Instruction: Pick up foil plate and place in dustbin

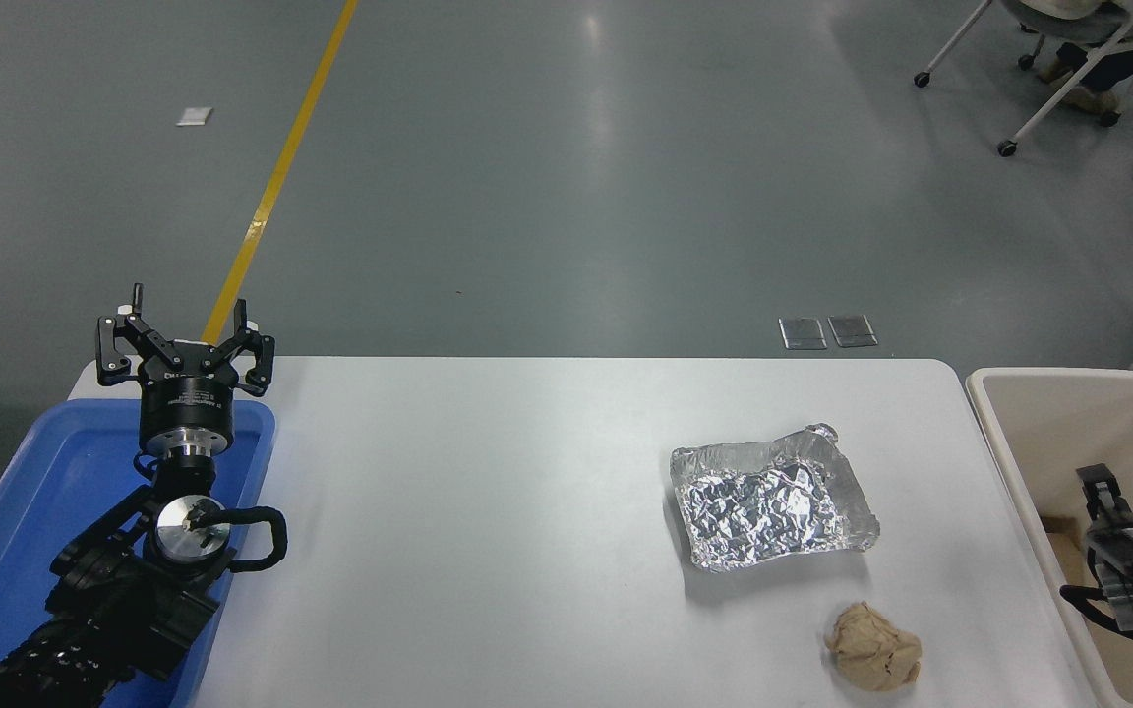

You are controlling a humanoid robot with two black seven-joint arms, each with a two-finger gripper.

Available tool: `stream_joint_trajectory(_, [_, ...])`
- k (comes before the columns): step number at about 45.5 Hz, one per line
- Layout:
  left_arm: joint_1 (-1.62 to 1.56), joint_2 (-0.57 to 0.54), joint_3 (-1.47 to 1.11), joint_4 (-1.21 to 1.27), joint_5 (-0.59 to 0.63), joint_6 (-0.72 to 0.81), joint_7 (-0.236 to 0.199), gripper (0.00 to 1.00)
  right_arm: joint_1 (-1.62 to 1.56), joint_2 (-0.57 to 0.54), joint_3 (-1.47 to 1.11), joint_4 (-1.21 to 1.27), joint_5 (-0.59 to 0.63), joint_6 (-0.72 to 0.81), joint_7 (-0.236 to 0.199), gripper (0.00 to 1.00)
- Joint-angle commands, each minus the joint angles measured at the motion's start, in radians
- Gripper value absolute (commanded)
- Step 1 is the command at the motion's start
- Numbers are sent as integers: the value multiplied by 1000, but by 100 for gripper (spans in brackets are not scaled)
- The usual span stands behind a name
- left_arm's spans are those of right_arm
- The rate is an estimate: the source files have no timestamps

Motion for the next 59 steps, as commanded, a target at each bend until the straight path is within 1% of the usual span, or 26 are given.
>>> stream_joint_trajectory(1, [-2, -4, -2, 0, 2, 1, 3, 99, -1, -3, 0, -1, 7, -5, 0, 100])
stream_joint_trajectory(34, [-2, 1, 0, 0, 0, 1, 0, 99, 13, 0, -11, -1, 10, -3, 0, 100])
stream_joint_trajectory(47, [-2, 1, 0, 0, 0, 1, 0, 99, 14, -21, -15, 0, 10, 2, 0, 100])
stream_joint_trajectory(50, [-2, 1, 0, 0, 0, 1, 0, 99, 19, -43, -17, 23, 8, 6, 2, 100])
stream_joint_trajectory(54, [-2, 1, 0, 0, 0, 1, 0, 99, 65, -106, -16, 74, -5, 18, 2, 100])
stream_joint_trajectory(59, [-2, 1, 0, 0, 0, 1, 0, 99, 135, -201, -19, 258, -22, 21, 0, 100])
